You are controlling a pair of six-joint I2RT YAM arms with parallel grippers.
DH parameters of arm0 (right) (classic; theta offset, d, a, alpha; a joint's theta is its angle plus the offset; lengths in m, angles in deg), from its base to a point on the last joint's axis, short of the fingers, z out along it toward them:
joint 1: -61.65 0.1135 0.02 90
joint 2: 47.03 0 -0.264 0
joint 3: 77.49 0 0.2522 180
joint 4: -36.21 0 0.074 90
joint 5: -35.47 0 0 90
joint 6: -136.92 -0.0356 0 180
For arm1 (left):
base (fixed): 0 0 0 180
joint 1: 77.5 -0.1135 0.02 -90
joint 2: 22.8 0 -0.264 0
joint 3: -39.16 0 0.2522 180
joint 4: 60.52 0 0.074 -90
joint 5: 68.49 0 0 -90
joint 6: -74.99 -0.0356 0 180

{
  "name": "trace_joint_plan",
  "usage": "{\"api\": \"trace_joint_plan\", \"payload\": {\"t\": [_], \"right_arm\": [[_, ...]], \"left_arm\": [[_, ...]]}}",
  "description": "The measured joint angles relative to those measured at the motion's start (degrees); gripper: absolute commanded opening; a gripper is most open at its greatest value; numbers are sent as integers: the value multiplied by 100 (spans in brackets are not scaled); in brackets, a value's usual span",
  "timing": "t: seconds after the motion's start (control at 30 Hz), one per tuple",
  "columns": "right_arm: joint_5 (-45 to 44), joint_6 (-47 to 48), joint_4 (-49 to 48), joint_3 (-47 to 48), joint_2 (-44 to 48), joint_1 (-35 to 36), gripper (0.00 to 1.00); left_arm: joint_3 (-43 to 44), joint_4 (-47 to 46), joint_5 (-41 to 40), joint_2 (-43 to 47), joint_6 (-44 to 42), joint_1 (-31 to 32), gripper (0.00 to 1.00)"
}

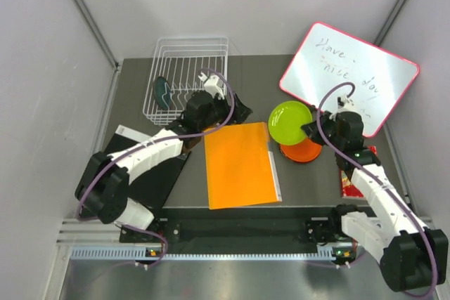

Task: Unload the plates from the dish rack

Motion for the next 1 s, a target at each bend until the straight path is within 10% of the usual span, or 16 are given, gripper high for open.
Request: {"api": "trace_joint_plan", "payload": {"t": [0.33, 0.63, 1.0], "right_arm": [[-380, 503, 896, -11, -337, -802, 0], [-260, 638, 931, -87, -931, -1001, 4], [-52, 885, 970, -79, -1145, -1084, 52]], "left_arm": [[280, 782, -2702, 914, -1755, -144, 94], [278, 1054, -3182, 962, -2057, -953, 94], [225, 1143, -2896, 946, -1856, -1978, 94]]}}
